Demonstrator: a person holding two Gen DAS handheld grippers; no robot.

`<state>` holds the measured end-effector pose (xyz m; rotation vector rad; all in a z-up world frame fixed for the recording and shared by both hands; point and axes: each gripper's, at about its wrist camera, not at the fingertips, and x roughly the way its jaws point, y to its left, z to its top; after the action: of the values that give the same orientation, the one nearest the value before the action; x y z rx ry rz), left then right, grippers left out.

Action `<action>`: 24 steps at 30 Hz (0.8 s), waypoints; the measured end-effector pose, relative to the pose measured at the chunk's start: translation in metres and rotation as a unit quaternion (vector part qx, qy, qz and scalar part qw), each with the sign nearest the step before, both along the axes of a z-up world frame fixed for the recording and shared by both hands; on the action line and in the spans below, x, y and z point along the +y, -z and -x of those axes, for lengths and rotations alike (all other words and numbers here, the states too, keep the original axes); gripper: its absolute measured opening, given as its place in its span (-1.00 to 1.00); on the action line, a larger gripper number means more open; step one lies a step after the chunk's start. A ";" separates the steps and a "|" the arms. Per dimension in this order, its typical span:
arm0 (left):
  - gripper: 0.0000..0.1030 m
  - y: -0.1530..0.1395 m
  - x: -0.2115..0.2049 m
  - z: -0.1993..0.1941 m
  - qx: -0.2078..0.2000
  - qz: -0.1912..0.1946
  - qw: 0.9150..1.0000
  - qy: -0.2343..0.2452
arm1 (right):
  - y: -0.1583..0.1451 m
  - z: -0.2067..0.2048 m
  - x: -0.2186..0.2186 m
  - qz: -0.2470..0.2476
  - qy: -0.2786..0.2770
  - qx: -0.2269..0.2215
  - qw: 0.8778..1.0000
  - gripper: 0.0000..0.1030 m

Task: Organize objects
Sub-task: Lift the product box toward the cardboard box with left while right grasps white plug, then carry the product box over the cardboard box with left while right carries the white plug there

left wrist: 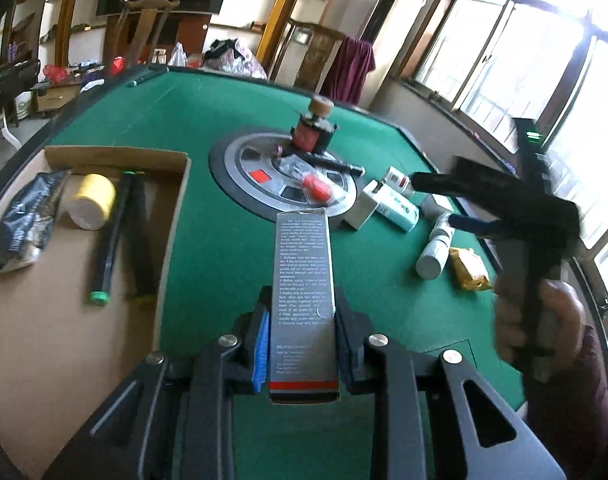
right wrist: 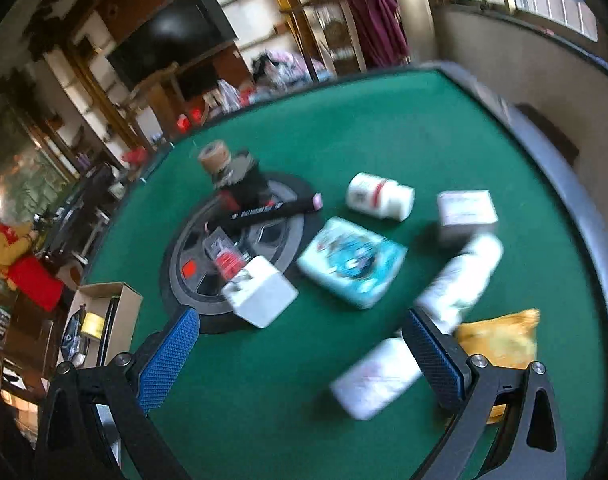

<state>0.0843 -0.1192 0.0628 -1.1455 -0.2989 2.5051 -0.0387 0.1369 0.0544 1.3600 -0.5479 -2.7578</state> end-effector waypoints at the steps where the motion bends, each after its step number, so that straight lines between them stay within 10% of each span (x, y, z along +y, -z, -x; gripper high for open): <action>1: -0.49 -0.001 -0.006 -0.003 0.004 -0.001 1.000 -0.001 | 0.003 0.006 -0.007 -0.002 0.005 -0.008 1.000 1.00; 11: -0.49 0.009 -0.065 -0.012 0.003 -0.028 0.999 -0.038 | 0.028 0.045 -0.051 -0.070 0.076 -0.058 0.993 0.93; 16: -0.49 0.017 -0.086 -0.013 -0.005 -0.039 0.998 -0.053 | 0.039 0.053 -0.049 -0.069 0.084 -0.085 0.991 -0.14; 24: -0.49 0.027 -0.099 -0.011 -0.019 -0.051 0.996 -0.074 | 0.038 0.035 -0.048 -0.056 0.047 -0.071 0.995 -0.53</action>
<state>0.0958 -0.2179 0.0362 -1.1702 -0.5331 2.5625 -0.0739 0.0886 0.0160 1.6055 -0.4813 -2.8199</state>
